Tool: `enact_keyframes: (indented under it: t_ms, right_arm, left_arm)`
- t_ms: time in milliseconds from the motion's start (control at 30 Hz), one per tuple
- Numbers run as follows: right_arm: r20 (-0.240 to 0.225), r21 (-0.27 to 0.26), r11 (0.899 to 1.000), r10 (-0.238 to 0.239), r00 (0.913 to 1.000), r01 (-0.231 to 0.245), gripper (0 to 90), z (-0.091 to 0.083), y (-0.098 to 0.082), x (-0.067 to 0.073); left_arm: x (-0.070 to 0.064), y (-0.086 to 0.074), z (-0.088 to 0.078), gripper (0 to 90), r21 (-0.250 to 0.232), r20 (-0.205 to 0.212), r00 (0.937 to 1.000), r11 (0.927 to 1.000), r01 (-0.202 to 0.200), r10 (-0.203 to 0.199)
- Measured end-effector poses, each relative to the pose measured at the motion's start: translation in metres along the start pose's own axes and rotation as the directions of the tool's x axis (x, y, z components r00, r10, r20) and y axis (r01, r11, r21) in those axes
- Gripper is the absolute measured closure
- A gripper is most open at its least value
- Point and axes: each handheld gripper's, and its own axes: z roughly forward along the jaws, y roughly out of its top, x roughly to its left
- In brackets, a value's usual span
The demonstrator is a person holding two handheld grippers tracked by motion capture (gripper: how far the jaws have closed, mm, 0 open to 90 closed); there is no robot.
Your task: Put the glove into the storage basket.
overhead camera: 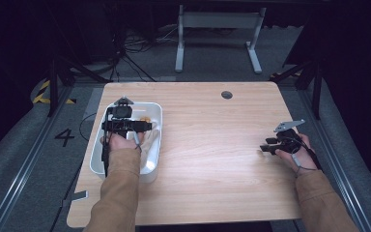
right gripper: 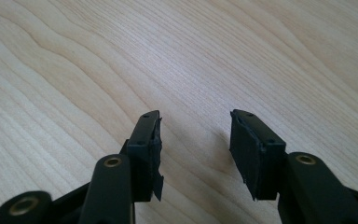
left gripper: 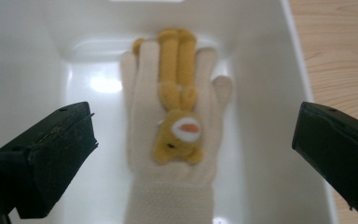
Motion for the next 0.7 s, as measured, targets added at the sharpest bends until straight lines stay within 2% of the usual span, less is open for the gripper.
enact_keyframes:
  t_ms: [133, 167, 200, 267, 400, 467, 567, 600, 633, 667, 700]
  right_arm:
    - [-0.001, 0.005, 1.0, 0.0, 1.0, 0.0, 54.0, 0.0, -0.001, 0.001]
    - [-0.001, 0.005, 1.0, 0.0, 1.0, 0.0, 54.0, 0.0, -0.001, 0.001]
    - [0.0, 0.0, 1.0, 0.002, 1.0, -0.002, 54.0, -0.002, -0.002, 0.001]
    - [-0.002, -0.005, 1.0, 0.004, 1.0, -0.004, 54.0, -0.004, -0.004, 0.001]
    - [-0.02, -0.021, 1.0, 0.023, 0.9995, -0.023, 54.0, -0.009, -0.009, 0.0]
    - [-0.041, -0.039, 0.999, 0.03, 0.9987, -0.031, 53.9, -0.012, -0.012, -0.001]
    - [-0.059, -0.059, 0.997, 0.038, 0.9975, -0.042, 53.8, -0.015, -0.017, -0.001]
    - [-0.065, -0.065, 0.997, 0.041, 0.9971, -0.045, 53.7, -0.016, -0.018, -0.001]
    - [-0.065, -0.065, 0.997, 0.041, 0.9971, -0.045, 53.7, -0.016, -0.018, -0.001]
    - [-0.069, -0.072, 0.996, 0.043, 0.9967, -0.048, 53.6, -0.018, -0.021, 0.0]
    - [-0.07, -0.076, 0.996, 0.039, 0.9968, -0.044, 53.5, -0.019, -0.022, 0.0]
  left_arm:
    - [-0.018, 0.006, -0.008, 0.0, -0.065, 0.062, 0.9977, 0.9976, -0.024, 0.028]
    - [-0.018, 0.006, -0.008, 0.0, -0.065, 0.062, 0.9977, 0.9976, -0.024, 0.028]
    - [-0.033, 0.009, -0.011, 0.0, -0.095, 0.085, 0.9946, 0.9941, -0.051, 0.059]
    - [-0.044, 0.012, -0.012, 0.0, -0.107, 0.11, 0.9902, 0.9916, -0.074, 0.086]
    - [-0.066, 0.017, -0.013, 0.1, -0.126, 0.165, 0.9741, 0.9828, -0.135, 0.155]
    - [-0.077, 0.017, -0.014, 0.1, -0.142, 0.207, 0.9605, 0.9772, -0.158, 0.186]
    - [-0.098, 0.016, -0.014, 0.7, -0.164, 0.258, 0.9309, 0.9611, -0.222, 0.259]
    - [-0.104, 0.015, -0.014, 0.8, -0.168, 0.273, 0.9192, 0.955, -0.244, 0.283]
    - [-0.104, 0.015, -0.014, 0.8, -0.168, 0.273, 0.9192, 0.955, -0.244, 0.283]
    - [-0.117, 0.013, -0.013, 0.8, -0.181, 0.312, 0.891, 0.9412, -0.286, 0.33]
    - [-0.121, 0.013, -0.012, 0.7, -0.186, 0.323, 0.8804, 0.9354, -0.301, 0.347]
